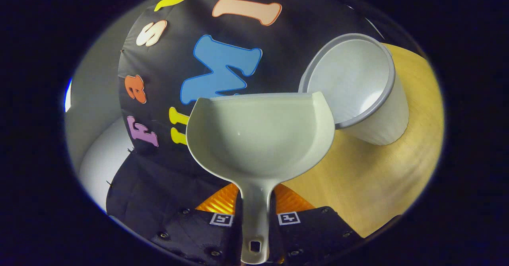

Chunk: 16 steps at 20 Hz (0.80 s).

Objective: Pick up the small broom and dustpan from the desktop, sweep the trash into the dustpan with the broom, and then empty the trash into the garbage bin.

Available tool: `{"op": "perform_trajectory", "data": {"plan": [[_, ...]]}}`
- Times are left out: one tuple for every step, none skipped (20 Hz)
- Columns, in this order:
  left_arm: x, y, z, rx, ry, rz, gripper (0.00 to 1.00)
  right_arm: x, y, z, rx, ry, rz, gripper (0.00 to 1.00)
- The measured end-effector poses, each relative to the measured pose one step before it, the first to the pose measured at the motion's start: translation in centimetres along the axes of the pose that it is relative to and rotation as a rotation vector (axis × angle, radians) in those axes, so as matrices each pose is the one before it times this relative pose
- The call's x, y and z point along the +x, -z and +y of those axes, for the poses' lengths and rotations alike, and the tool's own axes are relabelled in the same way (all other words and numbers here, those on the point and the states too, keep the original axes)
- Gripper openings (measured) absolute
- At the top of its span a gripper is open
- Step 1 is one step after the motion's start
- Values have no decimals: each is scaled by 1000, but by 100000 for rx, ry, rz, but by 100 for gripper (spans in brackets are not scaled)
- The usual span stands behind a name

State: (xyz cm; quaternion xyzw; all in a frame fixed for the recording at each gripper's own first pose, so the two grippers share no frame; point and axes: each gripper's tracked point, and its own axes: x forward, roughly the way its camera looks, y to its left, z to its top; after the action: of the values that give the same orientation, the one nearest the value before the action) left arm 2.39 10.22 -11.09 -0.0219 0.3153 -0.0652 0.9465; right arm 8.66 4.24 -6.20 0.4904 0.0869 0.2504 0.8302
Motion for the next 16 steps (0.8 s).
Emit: {"op": "perform_trajectory", "data": {"plan": [[110, 22, 94, 339, 404, 615, 46, -31, 1193, -15, -4591, 3022, 190, 26], [85, 79, 21, 305, 483, 692, 46, 26, 1144, -153, -4964, 3361, 468, 26], [118, 121, -3, 152, 387, 839, 46, 65, 1161, -99, -4901, 3581, 613, 26], [19, 53, 7, 86, 477, 615, 43, 69, 1105, -163, -4288, 3804, 296, 26], [113, 67, -56, 174, 7, 658, 43, 113, 1071, -297, -4668, 3515, 771, 26], [74, 181, 14, 244, -519, 655, 46, 81, 954, -206, -4218, 3193, 917, 26], [0, 12, -54, 61, -155, 225, 46, 104, 954, 19, -3955, 2367, 1438, 26], [69, 4, -202, -230, 28, 452, 43, 268, 891, -258, -3365, 2054, 1190, 27], [-48, 146, -150, -375, -16, 61, 46, 228, 927, -169, -3279, 2081, 1448, 27], [44, 86, -67, -533, -420, 171, 46, 344, 909, -346, -3578, 2361, 1493, 27], [156, 203, 35, -635, -637, 232, 46, 219, 945, -422, -3504, 2605, 1383, 26], [53, 99, 23, -736, -632, 195, 43, 465, 783, -621, -3453, 2696, 1477, 27], [198, 456, -15, -1231, -911, 581, 43, 479, 898, -567, -3561, 2640, 1507, 26], [152, 240, 81, -1282, -906, 582, 43, 524, 960, -682, -3742, 2846, 1721, 26], [66, 223, 80, -1108, -660, 451, 43, 666, 1252, -780, -4188, 3090, 1766, 27], [136, 413, 42, -580, -922, 530, 46, 733, 1117, -694, -3998, 3052, 2150, 26]]}}
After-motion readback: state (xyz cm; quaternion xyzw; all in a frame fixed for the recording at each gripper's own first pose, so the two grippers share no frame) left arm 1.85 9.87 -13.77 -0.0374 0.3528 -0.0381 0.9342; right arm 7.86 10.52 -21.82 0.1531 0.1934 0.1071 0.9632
